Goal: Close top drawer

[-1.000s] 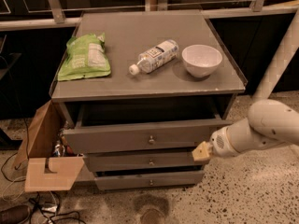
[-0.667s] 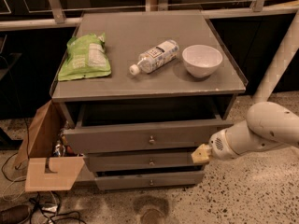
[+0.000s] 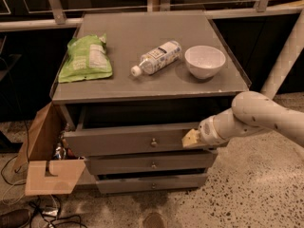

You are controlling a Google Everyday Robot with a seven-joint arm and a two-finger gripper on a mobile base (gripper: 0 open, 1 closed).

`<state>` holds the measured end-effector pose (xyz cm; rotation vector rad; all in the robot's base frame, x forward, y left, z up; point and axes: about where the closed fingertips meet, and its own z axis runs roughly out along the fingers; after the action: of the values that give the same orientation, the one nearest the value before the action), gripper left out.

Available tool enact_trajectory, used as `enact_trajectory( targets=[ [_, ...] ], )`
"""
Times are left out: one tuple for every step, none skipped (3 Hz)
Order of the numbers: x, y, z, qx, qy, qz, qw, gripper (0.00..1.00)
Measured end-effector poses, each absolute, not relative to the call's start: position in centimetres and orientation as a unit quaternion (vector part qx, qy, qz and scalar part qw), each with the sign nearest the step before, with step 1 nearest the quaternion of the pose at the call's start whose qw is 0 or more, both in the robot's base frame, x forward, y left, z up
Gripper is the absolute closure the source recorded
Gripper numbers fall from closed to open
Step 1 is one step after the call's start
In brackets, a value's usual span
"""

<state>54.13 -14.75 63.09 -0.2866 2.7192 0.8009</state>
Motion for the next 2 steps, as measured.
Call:
enact_trajectory(
  targets=[
    [55.9, -13.4, 62.5, -0.103, 0.940, 0.285, 0.155, 1.00],
    [57.1, -12.6, 61.8, -0.104, 0.938, 0.288, 0.163, 1.00]
  ],
)
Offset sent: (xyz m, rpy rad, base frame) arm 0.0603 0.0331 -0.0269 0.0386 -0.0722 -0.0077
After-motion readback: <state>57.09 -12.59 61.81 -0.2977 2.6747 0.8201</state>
